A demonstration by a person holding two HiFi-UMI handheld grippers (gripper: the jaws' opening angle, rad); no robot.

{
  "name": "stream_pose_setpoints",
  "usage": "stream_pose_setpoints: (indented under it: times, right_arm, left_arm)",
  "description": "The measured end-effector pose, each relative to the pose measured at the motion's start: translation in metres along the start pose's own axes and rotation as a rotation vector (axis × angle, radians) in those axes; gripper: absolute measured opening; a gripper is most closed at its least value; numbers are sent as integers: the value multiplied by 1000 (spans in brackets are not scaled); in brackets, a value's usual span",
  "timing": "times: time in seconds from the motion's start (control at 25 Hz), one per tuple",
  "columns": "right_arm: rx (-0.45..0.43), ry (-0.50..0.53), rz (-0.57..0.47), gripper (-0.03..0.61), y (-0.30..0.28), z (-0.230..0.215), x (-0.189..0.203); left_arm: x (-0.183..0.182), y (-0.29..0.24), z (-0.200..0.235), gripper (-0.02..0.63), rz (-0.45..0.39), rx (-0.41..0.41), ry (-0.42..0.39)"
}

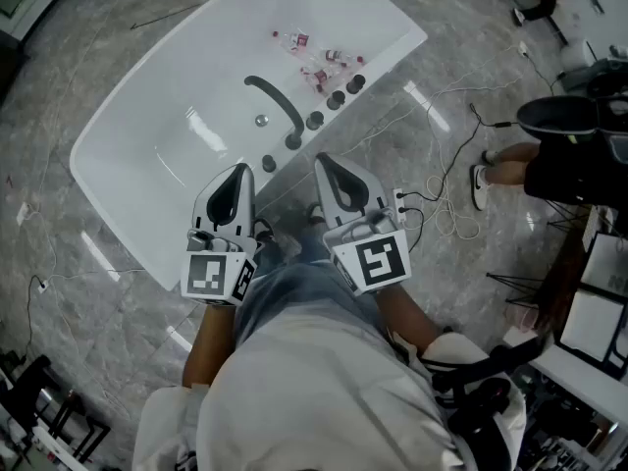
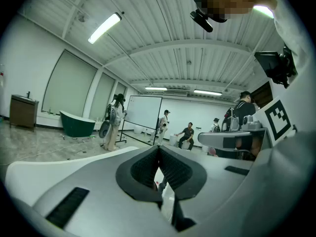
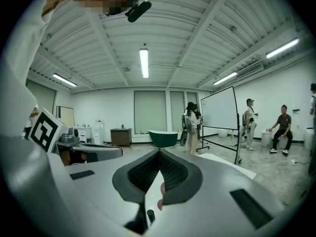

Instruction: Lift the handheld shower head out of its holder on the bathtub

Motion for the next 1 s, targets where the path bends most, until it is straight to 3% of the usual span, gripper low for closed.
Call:
stream_pose_setpoints:
  times: [0.2,0.36,0.48,0.68,0.76,1.0]
  right_arm:
    - [-111,36,-28,17,-22,-37,32]
    - [-264,87,-15,17,-35,-64,93]
    - [-369,143,14,18,-40,-73,160]
    - [-454,223,82,27,-49,-55,292]
    - [-466,228,108,166,-66,-44,349]
    - [-492,338,207,212,-126,-12,512]
  left_arm:
    - [41,-37,-9,18,14,-96,-2]
    - [90,-61,-23,18,-33,-233,-38]
    - [136,-66,-34,18,-77,-325,-66]
    - [229,-57,-42,20,-90,-419,-1]
    - [263,-58,-38,20,-87,-449,26]
    - [349,-54,-21,20,-59,-555,33]
Point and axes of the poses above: the fingertips, and each gripper's own axes: y backward along the fingers, z to its left, x out of its underside, the point moved 1 cm from there along y, backward along the fingers, and after that the axes turned 12 degrees about x, right-handed, at the moved point
